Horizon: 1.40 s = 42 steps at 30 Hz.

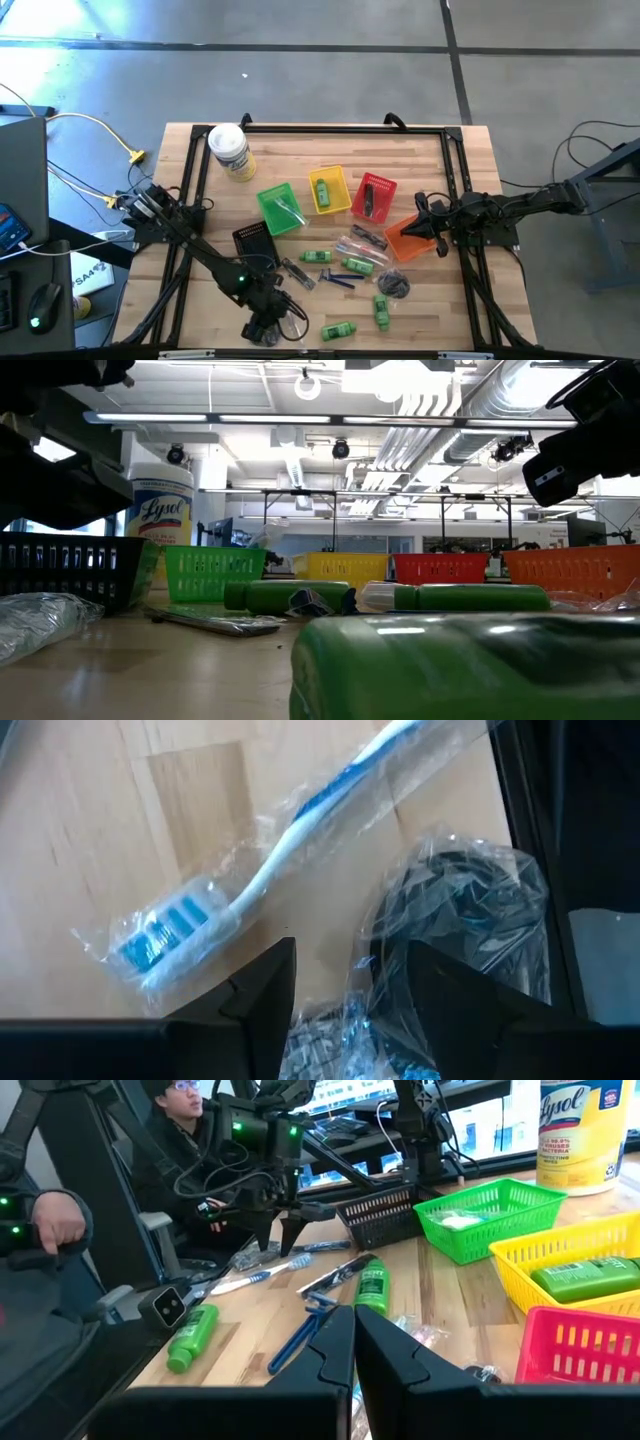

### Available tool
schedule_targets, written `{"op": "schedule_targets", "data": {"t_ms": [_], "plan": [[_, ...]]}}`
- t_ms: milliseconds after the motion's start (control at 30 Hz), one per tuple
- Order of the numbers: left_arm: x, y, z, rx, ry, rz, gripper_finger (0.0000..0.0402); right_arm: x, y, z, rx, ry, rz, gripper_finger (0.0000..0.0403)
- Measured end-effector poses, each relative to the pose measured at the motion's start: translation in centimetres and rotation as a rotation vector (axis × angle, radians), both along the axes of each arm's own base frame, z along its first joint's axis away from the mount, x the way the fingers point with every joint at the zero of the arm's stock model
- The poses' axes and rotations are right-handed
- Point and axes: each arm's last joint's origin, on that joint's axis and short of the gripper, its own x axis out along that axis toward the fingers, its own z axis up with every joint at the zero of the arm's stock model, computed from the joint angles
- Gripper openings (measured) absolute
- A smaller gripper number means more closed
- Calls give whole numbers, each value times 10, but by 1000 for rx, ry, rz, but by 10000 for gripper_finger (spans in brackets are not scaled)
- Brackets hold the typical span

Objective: Pick & Place Travel size toiletries
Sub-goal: Put the black hairbrush into the orange bin

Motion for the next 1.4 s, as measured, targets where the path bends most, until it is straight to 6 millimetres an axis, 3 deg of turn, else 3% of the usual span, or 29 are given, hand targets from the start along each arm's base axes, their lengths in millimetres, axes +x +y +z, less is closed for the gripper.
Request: {"op": "schedule_targets", "data": {"t_ms": [433,767,900,1133,1300,1400], "plan": [[1,-1,-2,-18,13,17,187,0,0,1,2,-7,-1,4],[2,-3,-9,-1,11,-64,182,0,0,2,4,-23,-5,4],[2,-3,-9,-1,11,-65,142,0,-1,2,6,-24,-29,4],[2,-3,-9,-6,11,-90,14,0,-1,2,6,-25,-28,4],[3,-4,-3,7,28,-127,11,0,-1,2,6,-25,-28,4],[5,-6,16,38,34,-160,2,0,-1,2,6,-25,-28,4]]}}
